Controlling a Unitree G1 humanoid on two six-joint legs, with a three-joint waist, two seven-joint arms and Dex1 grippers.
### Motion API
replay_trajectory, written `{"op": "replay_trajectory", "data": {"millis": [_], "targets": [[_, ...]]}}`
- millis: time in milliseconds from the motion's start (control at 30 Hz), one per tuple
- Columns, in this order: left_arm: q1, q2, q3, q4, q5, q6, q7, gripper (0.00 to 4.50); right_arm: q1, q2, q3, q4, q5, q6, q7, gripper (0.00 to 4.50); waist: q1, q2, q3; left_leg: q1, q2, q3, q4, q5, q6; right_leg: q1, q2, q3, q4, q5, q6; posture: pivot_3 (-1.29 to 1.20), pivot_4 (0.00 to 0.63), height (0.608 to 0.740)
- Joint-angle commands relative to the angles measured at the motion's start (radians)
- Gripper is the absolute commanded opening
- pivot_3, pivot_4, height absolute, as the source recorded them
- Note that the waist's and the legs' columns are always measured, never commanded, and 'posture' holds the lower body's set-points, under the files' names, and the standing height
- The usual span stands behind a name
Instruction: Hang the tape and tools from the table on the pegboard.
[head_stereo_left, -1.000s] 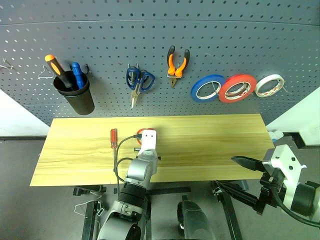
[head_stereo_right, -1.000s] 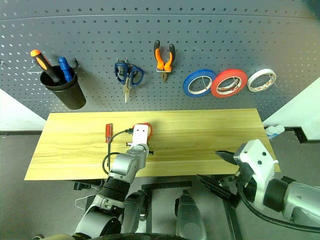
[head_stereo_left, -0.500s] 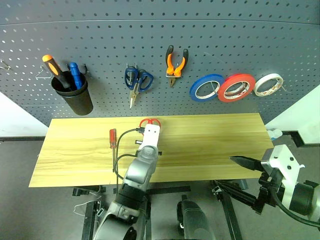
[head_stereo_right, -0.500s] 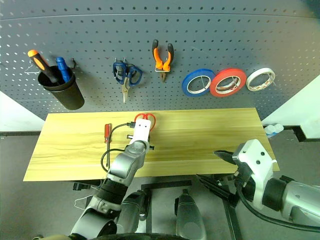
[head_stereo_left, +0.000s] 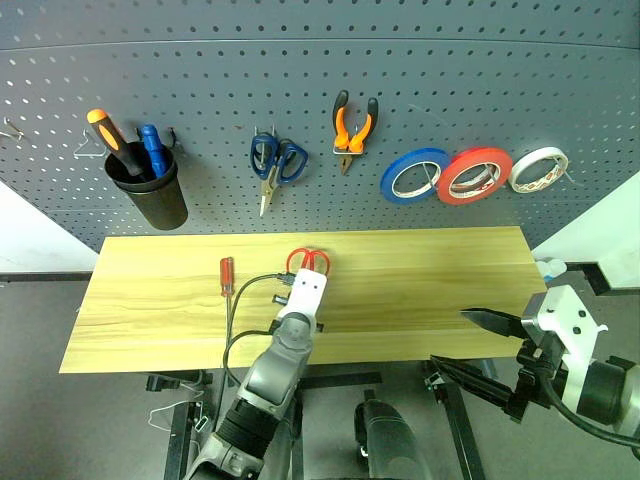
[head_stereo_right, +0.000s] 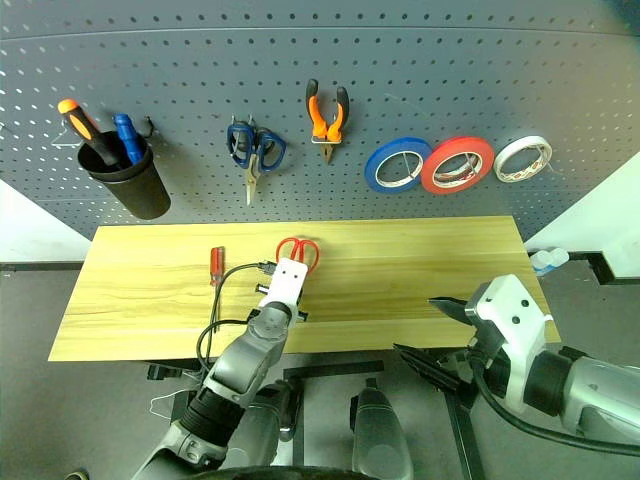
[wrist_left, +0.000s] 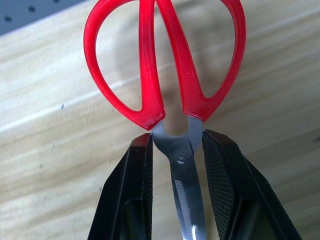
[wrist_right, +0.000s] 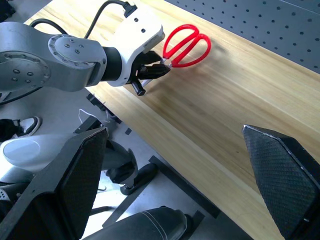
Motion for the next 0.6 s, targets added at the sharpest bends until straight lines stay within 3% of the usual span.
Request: {"op": "replay_trajectory", "data": {"millis": [33, 600], "targets": [[0.016, -0.039, -0.037, -0.034, 0.028, -0.059, -0.015, 1.09, 0.008, 0.014, -0.016, -0.012, -0.003, -0.013, 0.004, 4.50, 0.000, 0.000, 0.000, 0.000, 0.000, 0.000, 0.000, 0.000, 0.000, 0.000, 0.000, 0.000, 0.000, 0.000, 0.000, -0.17, 0.254, 0.740], [0.062, 0.117, -0.097, -0.018, 0.154, -0.463, -0.143, 1.09, -0.013, 0.018, 0.007, -0.001, -0.033, -0.018, 0.006, 4.50, 0.000, 0.005, -0.003, 0.000, 0.000, 0.000, 0.001, 0.000, 0.000, 0.000, 0.000, 0.000, 0.000, 0.000, 0.000, -0.16, 0.239, 0.740]]}}
